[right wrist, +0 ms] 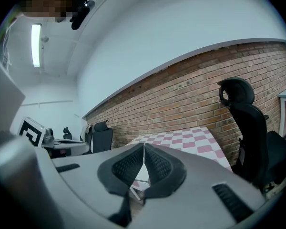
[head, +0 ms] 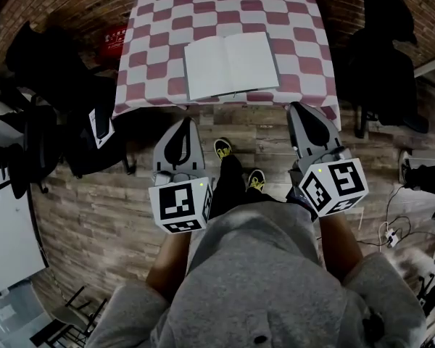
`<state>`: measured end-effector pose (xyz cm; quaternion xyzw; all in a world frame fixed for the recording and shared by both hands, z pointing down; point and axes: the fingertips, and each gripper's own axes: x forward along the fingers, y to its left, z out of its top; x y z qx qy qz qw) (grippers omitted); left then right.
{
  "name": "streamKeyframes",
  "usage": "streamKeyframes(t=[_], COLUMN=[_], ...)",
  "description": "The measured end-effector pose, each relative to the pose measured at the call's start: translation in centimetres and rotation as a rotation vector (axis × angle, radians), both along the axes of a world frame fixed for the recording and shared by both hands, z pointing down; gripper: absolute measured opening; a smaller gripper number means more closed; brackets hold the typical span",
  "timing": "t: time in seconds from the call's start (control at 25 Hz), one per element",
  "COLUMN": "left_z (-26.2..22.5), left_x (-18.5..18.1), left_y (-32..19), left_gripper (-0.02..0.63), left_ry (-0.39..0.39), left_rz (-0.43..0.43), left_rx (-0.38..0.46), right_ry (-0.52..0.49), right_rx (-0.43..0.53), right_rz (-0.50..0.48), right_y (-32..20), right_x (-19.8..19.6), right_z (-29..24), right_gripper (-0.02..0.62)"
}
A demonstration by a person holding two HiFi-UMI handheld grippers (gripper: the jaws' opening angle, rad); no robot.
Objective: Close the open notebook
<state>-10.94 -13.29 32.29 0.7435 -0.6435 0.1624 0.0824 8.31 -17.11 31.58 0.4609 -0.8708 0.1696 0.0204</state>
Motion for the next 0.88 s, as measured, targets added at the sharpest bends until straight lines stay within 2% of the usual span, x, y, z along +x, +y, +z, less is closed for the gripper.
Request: streamKeyframes(t=[0.32, 0.88], left_z=[2.5, 9.0], left_x=[-2.2, -5.1], left_y=[-2.5, -6.5], left_gripper=[0.011, 0.019], left_ry=[0.051, 0.145], left_rz=[-0.006, -0.020], left_rx=[-0.046, -0.199], right_ry=[0.013, 0.062], right_rx=[-0.032, -0.105], right_rz=[-0.008, -0.030], right_y=[-2.3, -6.2], right_x=[-1.9, -5.1], right_z=[0.8, 3.5], right_gripper=[0.028, 0.028])
